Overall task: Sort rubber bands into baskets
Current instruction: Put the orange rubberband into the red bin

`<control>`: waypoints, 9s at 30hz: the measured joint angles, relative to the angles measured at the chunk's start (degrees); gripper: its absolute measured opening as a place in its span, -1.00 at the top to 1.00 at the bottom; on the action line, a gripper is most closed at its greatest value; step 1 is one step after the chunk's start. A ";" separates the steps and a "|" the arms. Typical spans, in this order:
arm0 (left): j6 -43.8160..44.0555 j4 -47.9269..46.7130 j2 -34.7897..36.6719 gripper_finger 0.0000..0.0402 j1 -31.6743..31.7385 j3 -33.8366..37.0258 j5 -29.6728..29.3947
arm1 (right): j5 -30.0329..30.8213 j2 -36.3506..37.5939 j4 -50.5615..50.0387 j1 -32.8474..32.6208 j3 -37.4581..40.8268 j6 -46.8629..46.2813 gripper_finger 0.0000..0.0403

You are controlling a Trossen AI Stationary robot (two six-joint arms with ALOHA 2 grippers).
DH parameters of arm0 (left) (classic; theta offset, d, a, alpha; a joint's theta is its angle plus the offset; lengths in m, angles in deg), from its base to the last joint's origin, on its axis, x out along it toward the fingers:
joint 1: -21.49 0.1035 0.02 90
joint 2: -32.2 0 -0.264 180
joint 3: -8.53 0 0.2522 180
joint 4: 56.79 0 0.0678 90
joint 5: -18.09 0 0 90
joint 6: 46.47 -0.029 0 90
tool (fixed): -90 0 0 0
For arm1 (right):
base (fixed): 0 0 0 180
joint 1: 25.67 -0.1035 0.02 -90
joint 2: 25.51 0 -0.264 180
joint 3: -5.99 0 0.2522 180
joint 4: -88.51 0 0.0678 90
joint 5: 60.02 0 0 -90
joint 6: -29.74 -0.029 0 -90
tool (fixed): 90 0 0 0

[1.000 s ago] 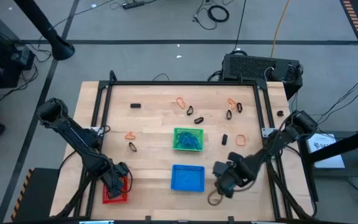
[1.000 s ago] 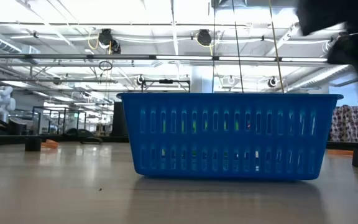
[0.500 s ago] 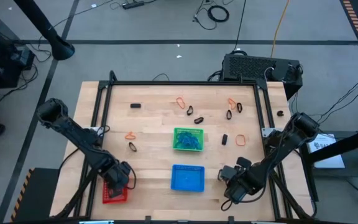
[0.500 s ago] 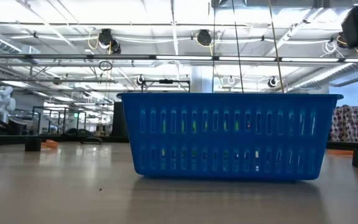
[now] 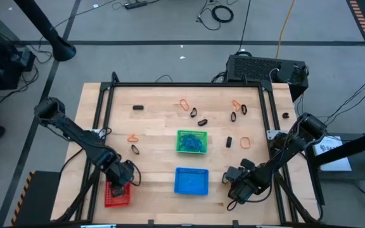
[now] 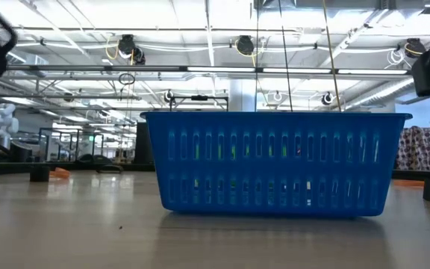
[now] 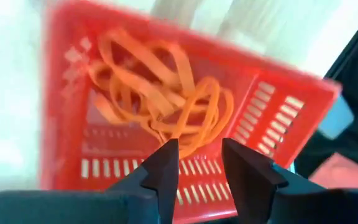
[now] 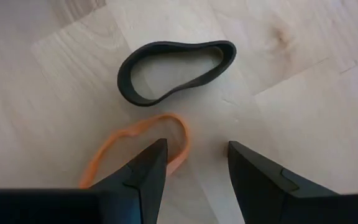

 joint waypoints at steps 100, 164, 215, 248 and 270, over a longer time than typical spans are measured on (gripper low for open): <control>-48.09 96.79 -42.51 0.98 17.12 -13.05 -35.68 | 26.72 0.69 20.19 6.58 -14.36 43.47 0.90; 0.19 -14.46 -2.59 0.42 -9.14 -13.05 -19.19 | 7.33 4.23 -16.48 8.78 -14.33 24.02 0.42; -59.45 0.46 11.66 0.33 28.40 -1.56 -34.97 | -14.21 21.68 -4.52 44.21 19.38 32.27 0.85; -83.56 98.54 -29.50 0.33 17.57 -0.08 -20.74 | -19.80 17.14 32.54 21.76 0.77 49.24 1.00; -85.69 98.24 -40.67 0.33 18.77 -9.90 -22.71 | -19.79 8.71 46.10 19.35 0.73 51.25 1.00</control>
